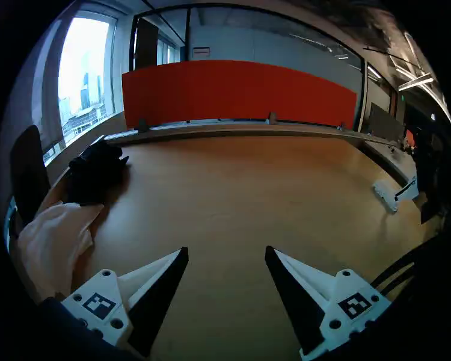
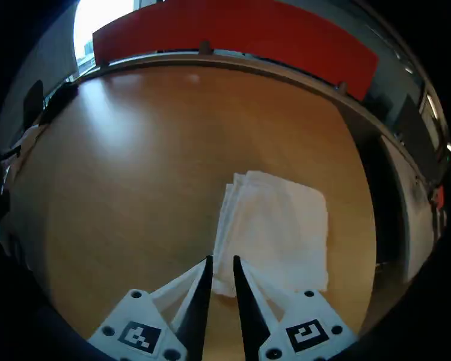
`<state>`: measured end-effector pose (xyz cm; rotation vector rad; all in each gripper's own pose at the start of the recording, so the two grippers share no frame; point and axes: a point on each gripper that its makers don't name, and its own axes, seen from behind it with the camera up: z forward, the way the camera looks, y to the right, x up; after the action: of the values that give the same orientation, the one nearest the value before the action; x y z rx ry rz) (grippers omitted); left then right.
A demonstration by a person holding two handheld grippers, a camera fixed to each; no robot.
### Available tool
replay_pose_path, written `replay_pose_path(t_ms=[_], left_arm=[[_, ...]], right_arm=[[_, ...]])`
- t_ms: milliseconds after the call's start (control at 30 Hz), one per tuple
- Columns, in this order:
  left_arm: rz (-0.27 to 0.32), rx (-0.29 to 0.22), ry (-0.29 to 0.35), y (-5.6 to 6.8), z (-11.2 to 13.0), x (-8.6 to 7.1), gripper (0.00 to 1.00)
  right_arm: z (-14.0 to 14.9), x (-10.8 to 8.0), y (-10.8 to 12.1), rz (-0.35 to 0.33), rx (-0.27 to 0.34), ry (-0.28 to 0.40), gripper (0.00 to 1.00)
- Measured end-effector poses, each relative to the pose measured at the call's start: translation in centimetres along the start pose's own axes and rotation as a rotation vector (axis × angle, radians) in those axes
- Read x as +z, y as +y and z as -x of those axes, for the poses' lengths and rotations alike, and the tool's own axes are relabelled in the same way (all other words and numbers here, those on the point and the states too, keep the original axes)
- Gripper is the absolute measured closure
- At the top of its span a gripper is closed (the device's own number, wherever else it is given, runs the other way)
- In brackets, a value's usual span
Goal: Fold towel
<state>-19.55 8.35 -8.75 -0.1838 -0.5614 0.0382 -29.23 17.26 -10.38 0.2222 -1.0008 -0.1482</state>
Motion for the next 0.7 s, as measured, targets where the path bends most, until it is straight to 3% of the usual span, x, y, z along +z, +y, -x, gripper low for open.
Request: replay_pose_path(t_ms=[133,267,333,400,700], left_arm=[[-0.003,-0.003,0.002,-0.1,-0.02,-0.09,0.05],[-0.005,-0.005,0.003,-0.16,-0.08,-0.05,0.05],[-0.005,-0.006,0.003,-0.14,-0.11,-0.03,0.05],[-0.005,-0.007,0.004,-0.1,-0.15,-0.02,0.06],[-0.005,-0.008,0.006,-0.09,-0.31,0.03,0.05]], right_arm=[[-0.04,-0.09,-0.13,-0.004,0.002,0.006,0.33],[-0.02,-0.27,0.0,0.002,0.004,0.012,0.23],[-0.03,-0.32,0.08,0.004,0.011,0.014,0.08],[-0.08,-0.35,0.17,0.006,0.02,0.017,0.04],[-0.38,-0.68,0.59,0.019,0.063,0.044,0.02]])
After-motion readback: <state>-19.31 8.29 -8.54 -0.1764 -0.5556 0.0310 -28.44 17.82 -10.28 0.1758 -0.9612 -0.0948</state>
